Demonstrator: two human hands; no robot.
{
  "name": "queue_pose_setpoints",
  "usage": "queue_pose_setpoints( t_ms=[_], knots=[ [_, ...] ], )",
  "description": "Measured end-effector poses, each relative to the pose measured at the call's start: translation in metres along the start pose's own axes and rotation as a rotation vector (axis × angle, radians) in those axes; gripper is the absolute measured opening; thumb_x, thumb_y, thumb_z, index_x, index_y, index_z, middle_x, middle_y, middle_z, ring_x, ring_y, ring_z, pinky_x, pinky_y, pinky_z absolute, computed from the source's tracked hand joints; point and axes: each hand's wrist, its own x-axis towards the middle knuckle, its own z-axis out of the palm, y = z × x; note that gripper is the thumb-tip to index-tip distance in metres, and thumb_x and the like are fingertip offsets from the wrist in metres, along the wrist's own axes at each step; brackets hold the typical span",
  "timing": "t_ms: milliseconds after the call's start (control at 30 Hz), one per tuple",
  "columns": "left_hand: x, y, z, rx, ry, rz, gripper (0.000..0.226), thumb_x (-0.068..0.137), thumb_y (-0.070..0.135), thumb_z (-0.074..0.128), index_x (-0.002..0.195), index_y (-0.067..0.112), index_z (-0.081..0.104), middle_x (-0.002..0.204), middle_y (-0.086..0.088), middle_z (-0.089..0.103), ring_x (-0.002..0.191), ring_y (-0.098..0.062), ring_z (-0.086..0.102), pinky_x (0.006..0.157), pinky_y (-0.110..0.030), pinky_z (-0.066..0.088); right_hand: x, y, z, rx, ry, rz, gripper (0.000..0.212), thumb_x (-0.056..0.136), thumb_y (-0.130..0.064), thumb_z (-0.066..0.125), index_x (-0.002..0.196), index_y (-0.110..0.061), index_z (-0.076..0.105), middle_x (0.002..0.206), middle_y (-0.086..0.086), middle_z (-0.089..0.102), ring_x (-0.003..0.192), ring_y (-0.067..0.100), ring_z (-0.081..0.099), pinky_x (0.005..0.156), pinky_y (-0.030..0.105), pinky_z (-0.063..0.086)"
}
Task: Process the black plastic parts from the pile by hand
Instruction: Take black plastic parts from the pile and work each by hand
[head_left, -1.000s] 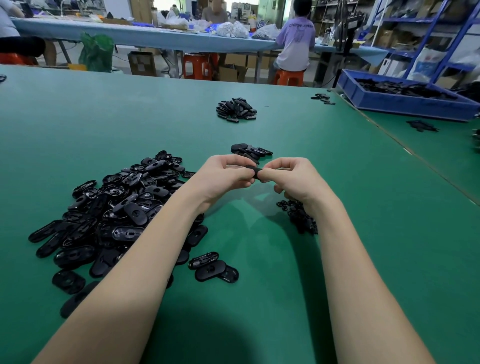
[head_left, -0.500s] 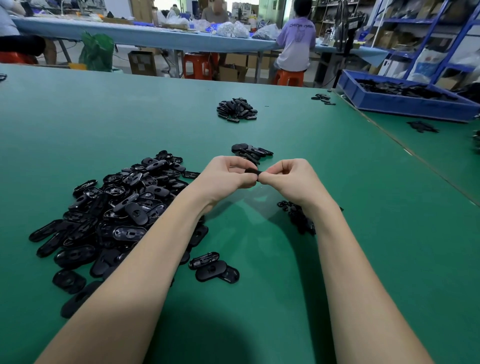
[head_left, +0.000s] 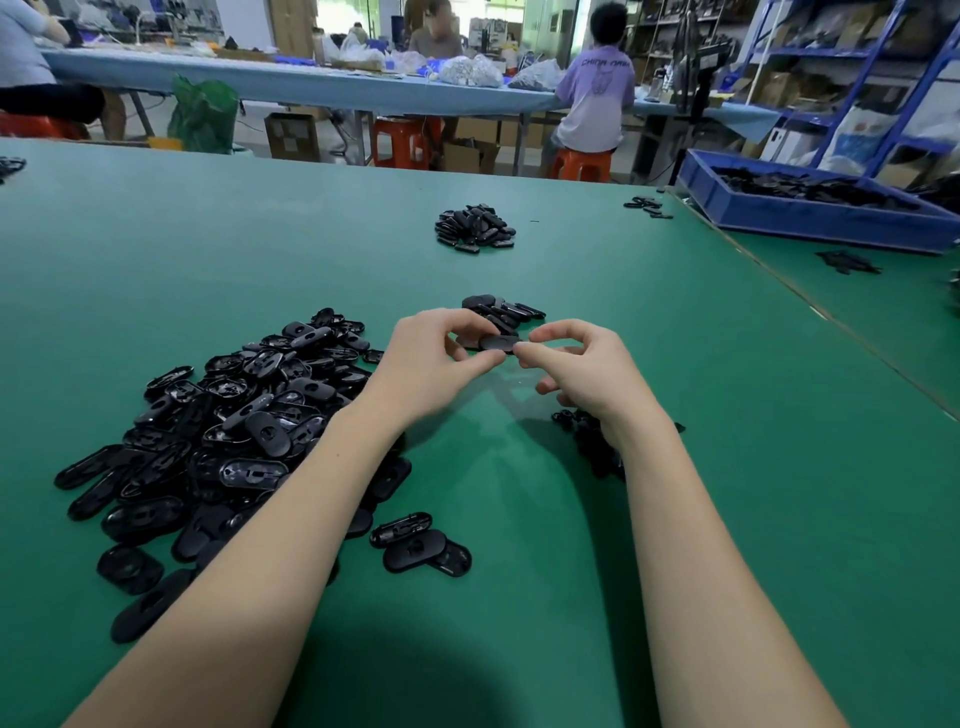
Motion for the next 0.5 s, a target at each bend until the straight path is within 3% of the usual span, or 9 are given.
queue_pose_setpoints(
  t_ms=[67,167,300,400,500],
  knots=[
    [0.006,-0.005,0.001,0.032,0.044,-0.063,0.016,0.083,0.037,0.079,0.096,0.029,0.077,0.087,0.009,0.072,0.068,-0.012,0.063,0.063,-0.004,0.04,0.002,0.001,-0.002,-0.012,0.007,0.013,0.016,0.085,-0.032,0.077,0.096,-0.024,0.069,0.098,0.005,0.078,0.051,0.002,0.062,0.061,0.025,0.045],
    [0.025,-0.01,0.009,0.05,0.128,-0.202,0.017,0.084,0.047,0.076,0.09,0.031,0.076,0.079,0.015,0.07,0.072,0.005,0.06,0.071,-0.014,0.045,0.006,0.004,-0.006,-0.015,0.011,0.012,0.01,0.086,-0.03,0.075,0.09,-0.023,0.07,0.096,0.006,0.078,0.053,0.003,0.059,0.056,0.021,0.045],
    [0.059,-0.008,0.016,0.15,0.12,-0.322,0.023,0.084,0.051,0.072,0.094,0.031,0.075,0.088,0.01,0.069,0.096,-0.015,0.065,0.085,-0.029,0.051,0.005,0.006,-0.009,-0.002,-0.01,0.013,0.008,0.087,-0.03,0.075,0.089,-0.023,0.071,0.092,0.004,0.078,0.059,0.007,0.057,0.052,0.015,0.045],
    [0.079,-0.004,0.02,0.243,0.08,-0.372,0.028,0.083,0.056,0.07,0.098,0.033,0.073,0.103,0.009,0.071,0.105,-0.017,0.064,0.081,-0.028,0.044,0.006,0.006,-0.011,-0.016,-0.039,0.025,0.011,0.087,-0.032,0.074,0.091,-0.023,0.072,0.089,-0.003,0.079,0.061,0.007,0.059,0.06,0.021,0.046],
    [0.086,-0.006,0.025,0.236,0.025,-0.414,0.024,0.082,0.055,0.071,0.093,0.033,0.071,0.099,0.009,0.068,0.106,-0.017,0.063,0.082,-0.027,0.045,0.006,0.006,-0.012,-0.022,-0.045,0.029,0.011,0.087,-0.032,0.074,0.093,-0.022,0.072,0.087,-0.005,0.078,0.061,0.006,0.059,0.061,0.022,0.046]
  ],
)
